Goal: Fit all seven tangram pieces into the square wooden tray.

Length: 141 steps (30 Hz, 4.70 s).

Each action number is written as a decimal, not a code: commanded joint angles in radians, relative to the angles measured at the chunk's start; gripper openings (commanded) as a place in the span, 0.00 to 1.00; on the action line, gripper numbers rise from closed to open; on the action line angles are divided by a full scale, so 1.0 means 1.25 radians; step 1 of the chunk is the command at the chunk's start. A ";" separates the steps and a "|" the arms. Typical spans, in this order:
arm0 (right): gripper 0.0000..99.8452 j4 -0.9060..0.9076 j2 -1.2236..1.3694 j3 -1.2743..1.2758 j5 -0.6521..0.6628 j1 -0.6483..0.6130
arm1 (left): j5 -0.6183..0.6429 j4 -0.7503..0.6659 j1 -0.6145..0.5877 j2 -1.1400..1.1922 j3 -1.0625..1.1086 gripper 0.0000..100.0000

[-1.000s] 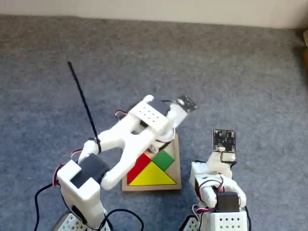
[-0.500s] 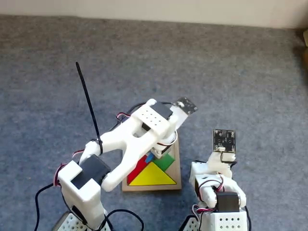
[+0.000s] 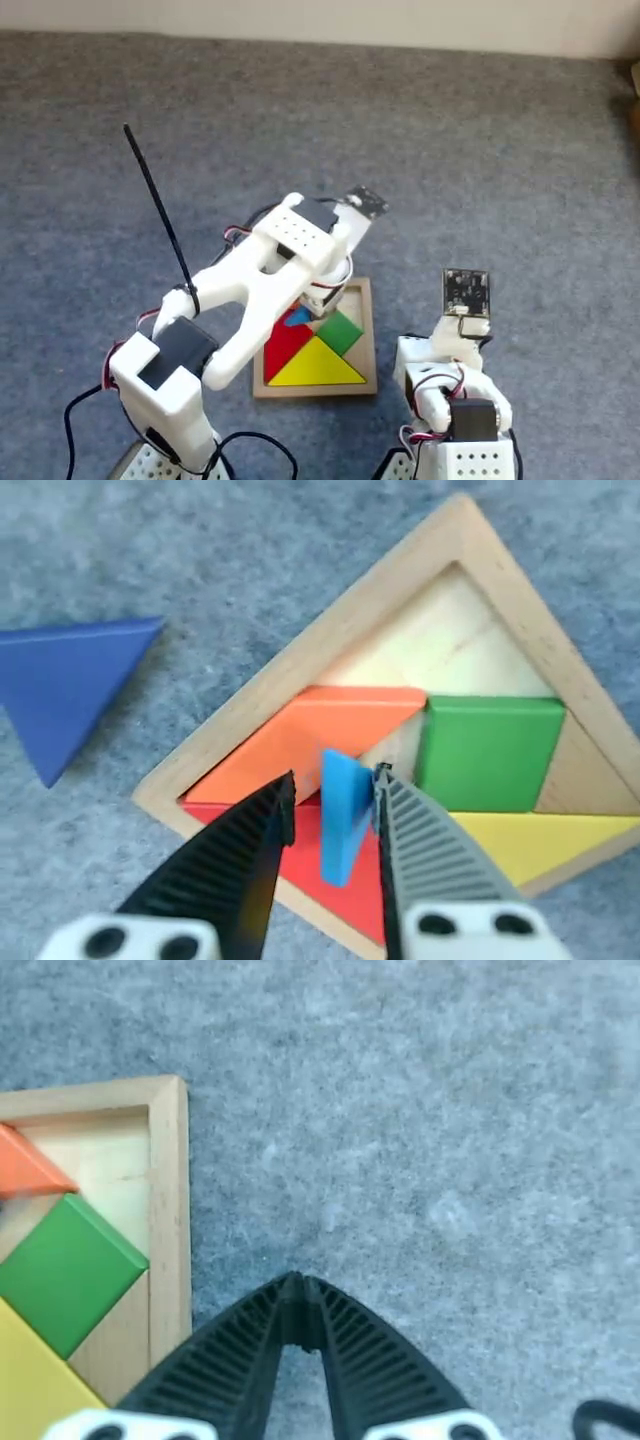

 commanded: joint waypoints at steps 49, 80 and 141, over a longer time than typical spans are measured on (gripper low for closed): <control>0.00 -0.021 -0.013 0.109 0.012 0.015 | -0.097 0.027 0.009 -0.036 -0.012 0.14; 0.00 -0.021 -0.013 0.109 0.012 0.015 | -0.097 0.001 0.021 -0.158 0.096 0.14; 0.00 -0.021 -0.013 0.109 0.012 0.015 | -0.557 -0.066 -0.296 0.131 -0.280 0.27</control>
